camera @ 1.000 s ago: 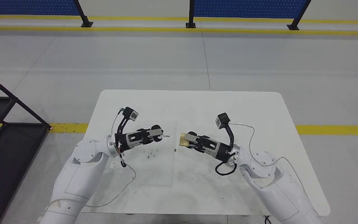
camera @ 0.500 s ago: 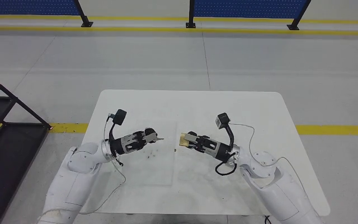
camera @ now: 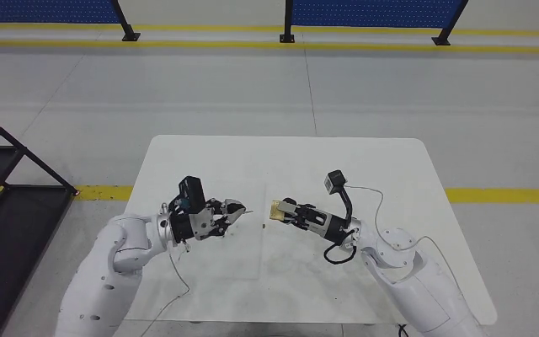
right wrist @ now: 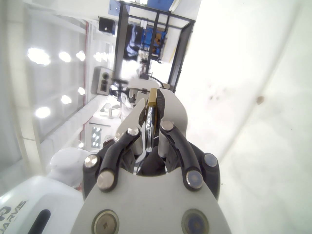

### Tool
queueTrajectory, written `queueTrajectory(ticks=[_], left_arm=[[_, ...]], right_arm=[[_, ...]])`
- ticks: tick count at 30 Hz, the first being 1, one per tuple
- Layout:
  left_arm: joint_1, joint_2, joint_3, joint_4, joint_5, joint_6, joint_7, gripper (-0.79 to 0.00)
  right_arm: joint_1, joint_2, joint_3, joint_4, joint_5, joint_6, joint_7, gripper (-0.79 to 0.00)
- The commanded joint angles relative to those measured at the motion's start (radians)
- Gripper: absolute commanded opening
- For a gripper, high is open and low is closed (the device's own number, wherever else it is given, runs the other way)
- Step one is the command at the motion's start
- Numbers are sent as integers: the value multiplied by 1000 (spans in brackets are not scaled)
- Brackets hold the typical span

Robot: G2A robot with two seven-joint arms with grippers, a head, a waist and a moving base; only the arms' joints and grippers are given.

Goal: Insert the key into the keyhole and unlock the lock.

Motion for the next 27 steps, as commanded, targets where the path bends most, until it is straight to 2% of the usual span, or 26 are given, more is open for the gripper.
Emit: queueTrajectory(ticks=[1,5,7,22,24,27], left_arm=[[-2,11,20,20,243,0,214,-785],[-18,31,52,68,516,0,493,-785],[-30,36,57,86,594,22,572,-785],[-30,36,57,86,594,22,572,-785],[-26,32,56,94,558,68,583,-785],[-38,39,69,80,644,80,626,-785]], right_arm=[[0,0,0,0,0,0,0,-785],[0,0,0,0,0,0,0,-785],[0,0,0,0,0,0,0,-785],[0,0,0,0,0,0,0,-785],[0,0,0,0,0,0,0,-785],[0,0,0,0,0,0,0,-785]])
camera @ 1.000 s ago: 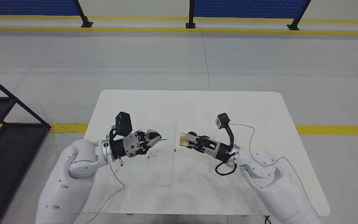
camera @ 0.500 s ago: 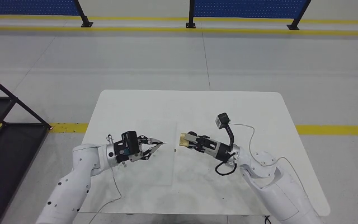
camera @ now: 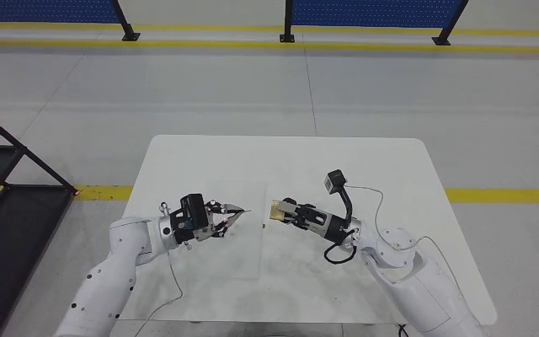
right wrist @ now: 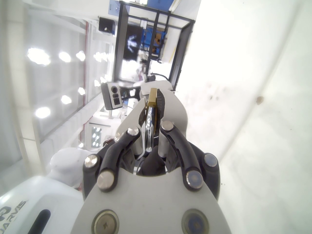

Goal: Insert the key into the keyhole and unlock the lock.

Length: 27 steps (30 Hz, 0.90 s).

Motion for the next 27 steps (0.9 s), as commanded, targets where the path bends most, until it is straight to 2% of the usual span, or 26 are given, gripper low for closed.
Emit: queueTrajectory(ticks=[1,3,6,10,13,17,22,27], left_arm=[[-5,6,9,2,109,12,74,-785],[-9,14,21,5,194,33,165,-785],[-27,28,42,25,367,131,360,-785],[-73,47,83,110,529,259,685,-785],[-129,60,103,190,689,403,794,-785],[-189,63,138,278,761,550,920,-785],[-259,60,186,380,824,717,989,-785],[-326,48,230,426,815,878,1050,-785]], right_arm=[[0,0,0,0,0,0,0,-785],[0,0,0,0,0,0,0,-785],[0,0,0,0,0,0,0,-785],[0,0,0,0,0,0,0,-785],[0,0,0,0,0,0,0,-785],[0,0,0,0,0,0,0,-785],[0,0,0,0,0,0,0,-785],[0,0,0,0,0,0,0,-785]])
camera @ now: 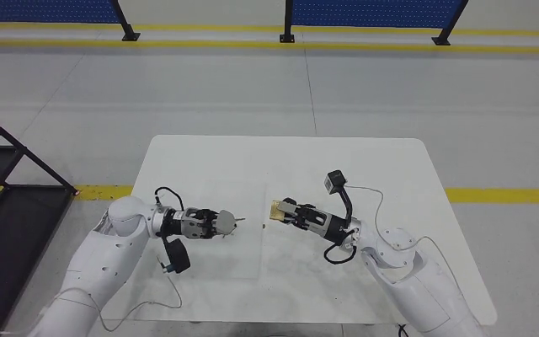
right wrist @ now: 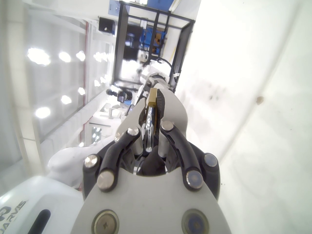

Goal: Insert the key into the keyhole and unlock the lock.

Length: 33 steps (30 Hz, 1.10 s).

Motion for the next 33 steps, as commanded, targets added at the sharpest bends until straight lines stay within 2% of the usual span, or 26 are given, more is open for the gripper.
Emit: queueTrajectory(ticks=[1,4,18,20,25,29,33], left_arm=[[-25,-6,19,15,-7,79,24,-785],[-43,-15,34,36,-62,112,21,-785],[-44,-14,33,34,-51,118,9,-785],[-52,-7,38,-12,70,153,-39,-785],[-62,5,47,-85,218,206,-62,-785],[-59,9,54,-109,274,253,-102,-785],[-59,9,52,-107,222,330,-90,-785]], right_arm=[[0,0,0,0,0,0,0,-785],[0,0,0,0,0,0,0,-785],[0,0,0,0,0,0,0,-785],[0,0,0,0,0,0,0,-785],[0,0,0,0,0,0,0,-785],[0,0,0,0,0,0,0,-785],[0,0,0,0,0,0,0,-785]])
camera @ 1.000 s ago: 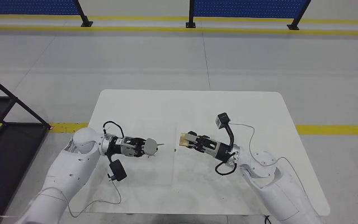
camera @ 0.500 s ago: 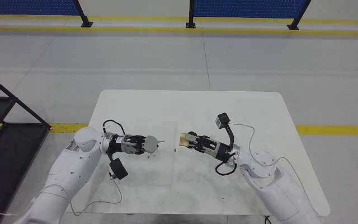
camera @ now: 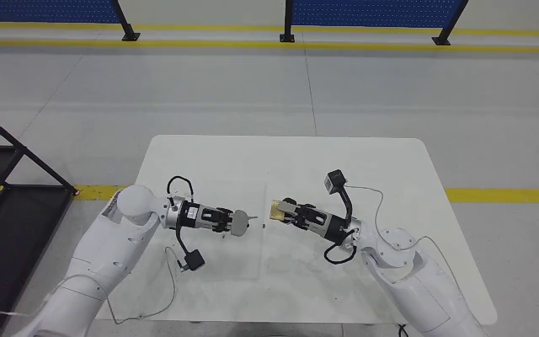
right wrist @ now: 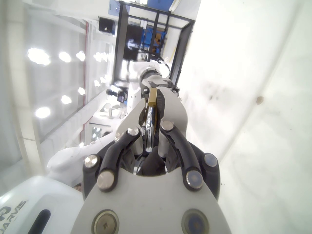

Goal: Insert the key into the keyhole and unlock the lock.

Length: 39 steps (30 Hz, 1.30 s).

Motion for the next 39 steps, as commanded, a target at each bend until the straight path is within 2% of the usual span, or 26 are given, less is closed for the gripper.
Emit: queueTrajectory(ticks=[1,8,22,24,31,39], left_arm=[[-3,-1,-3,17,-42,42,11,-785],[-70,-7,19,92,-87,122,97,-785],[-70,-7,19,92,-87,122,97,-785],[-60,-7,21,72,-85,130,62,-785],[-76,-5,35,44,-69,150,71,-785],[-99,-9,65,55,-89,148,76,-785]], right_arm=[[0,0,0,0,0,0,0,-785],[0,0,0,0,0,0,0,-785],[0,0,0,0,0,0,0,-785],[0,0,0,0,0,0,0,-785],[2,-2,-6,8,-37,3,-15,-785],[29,-15,-32,66,-11,-64,15,-785]])
